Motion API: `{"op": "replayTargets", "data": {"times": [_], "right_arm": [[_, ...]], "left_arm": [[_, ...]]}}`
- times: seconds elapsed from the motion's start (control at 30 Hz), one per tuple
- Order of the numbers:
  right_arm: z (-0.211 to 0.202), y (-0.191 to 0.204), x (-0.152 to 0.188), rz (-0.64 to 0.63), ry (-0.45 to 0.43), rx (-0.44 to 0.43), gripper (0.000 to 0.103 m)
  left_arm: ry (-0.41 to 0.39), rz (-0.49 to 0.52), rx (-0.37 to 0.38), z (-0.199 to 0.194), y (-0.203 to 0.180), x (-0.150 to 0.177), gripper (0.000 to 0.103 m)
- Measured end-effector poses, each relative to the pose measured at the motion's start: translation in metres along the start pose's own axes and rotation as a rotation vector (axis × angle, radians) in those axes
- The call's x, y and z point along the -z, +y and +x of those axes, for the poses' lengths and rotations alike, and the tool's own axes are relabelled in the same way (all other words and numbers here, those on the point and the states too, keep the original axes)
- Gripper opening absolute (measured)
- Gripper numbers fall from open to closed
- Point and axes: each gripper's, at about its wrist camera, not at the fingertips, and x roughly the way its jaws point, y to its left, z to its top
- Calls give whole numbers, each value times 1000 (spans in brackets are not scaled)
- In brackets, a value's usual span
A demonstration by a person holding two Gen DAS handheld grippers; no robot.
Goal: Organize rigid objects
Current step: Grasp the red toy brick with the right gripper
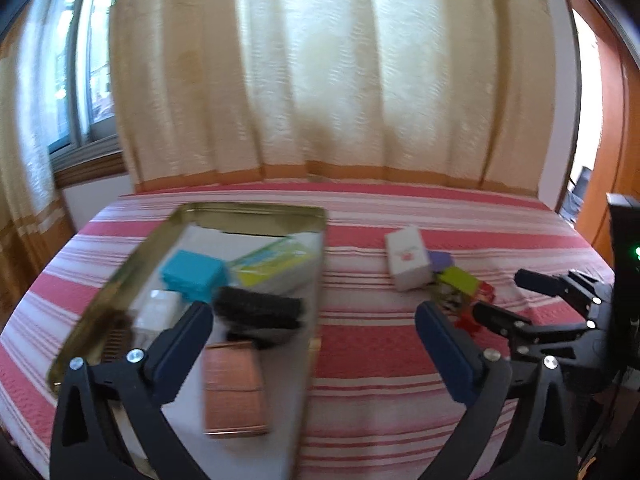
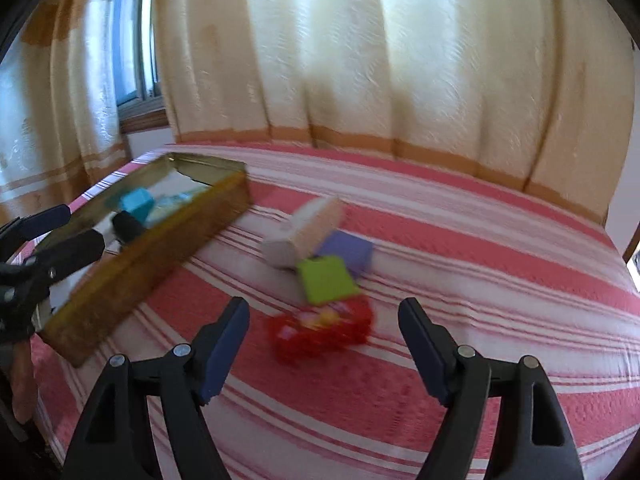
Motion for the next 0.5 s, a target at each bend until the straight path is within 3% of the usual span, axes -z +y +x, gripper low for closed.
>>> {"op": "replayTargets", "data": {"times": [0.2, 0.43, 0.5], "right_arm": [[17, -3, 2, -1, 77, -71, 79], [39, -1, -1, -5, 160, -97, 79], [44, -7, -1, 26, 179, -107, 69]], "left_arm": [[33, 17, -2, 19, -21, -3, 103], [49, 4, -8, 26, -23, -4, 103], [53, 9, -6, 29, -25, -5, 103]]}}
